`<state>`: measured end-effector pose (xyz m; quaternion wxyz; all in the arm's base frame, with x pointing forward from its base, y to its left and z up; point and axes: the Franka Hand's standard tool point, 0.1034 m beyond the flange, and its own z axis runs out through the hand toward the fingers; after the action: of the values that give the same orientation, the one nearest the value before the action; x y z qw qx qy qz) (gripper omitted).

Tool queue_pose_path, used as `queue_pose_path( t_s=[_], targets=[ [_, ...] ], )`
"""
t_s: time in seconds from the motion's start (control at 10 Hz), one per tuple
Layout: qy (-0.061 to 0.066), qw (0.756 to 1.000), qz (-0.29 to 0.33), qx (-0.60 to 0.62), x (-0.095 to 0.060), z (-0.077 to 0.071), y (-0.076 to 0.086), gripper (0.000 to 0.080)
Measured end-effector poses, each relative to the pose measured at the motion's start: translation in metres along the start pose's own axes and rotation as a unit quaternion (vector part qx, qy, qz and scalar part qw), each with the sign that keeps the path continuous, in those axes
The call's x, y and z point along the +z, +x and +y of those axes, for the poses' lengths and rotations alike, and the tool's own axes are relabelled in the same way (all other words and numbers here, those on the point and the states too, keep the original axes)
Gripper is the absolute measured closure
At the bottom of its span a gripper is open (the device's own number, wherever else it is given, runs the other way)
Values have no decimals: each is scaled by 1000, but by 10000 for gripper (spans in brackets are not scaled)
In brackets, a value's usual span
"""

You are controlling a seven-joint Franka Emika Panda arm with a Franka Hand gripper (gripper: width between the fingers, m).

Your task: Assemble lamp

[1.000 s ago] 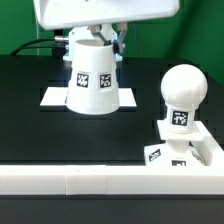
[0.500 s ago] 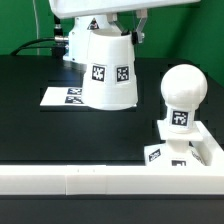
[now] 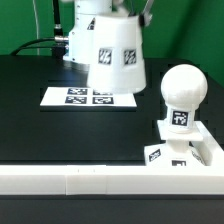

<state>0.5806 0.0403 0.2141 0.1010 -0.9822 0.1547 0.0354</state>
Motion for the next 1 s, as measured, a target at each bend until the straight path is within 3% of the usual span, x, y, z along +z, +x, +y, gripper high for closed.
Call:
queue_pose_path(
  t_s=[0.3,0.5,0.7,1.0],
  targets=[
    [8,1000,-5,11,-28,-40,4,753],
    [12,1000,-1,11,-35,-64,21,753],
    [10,1000,0,10,-23,-68,31,753],
    [2,1000,-11,9,10,-70,33,753]
  ],
)
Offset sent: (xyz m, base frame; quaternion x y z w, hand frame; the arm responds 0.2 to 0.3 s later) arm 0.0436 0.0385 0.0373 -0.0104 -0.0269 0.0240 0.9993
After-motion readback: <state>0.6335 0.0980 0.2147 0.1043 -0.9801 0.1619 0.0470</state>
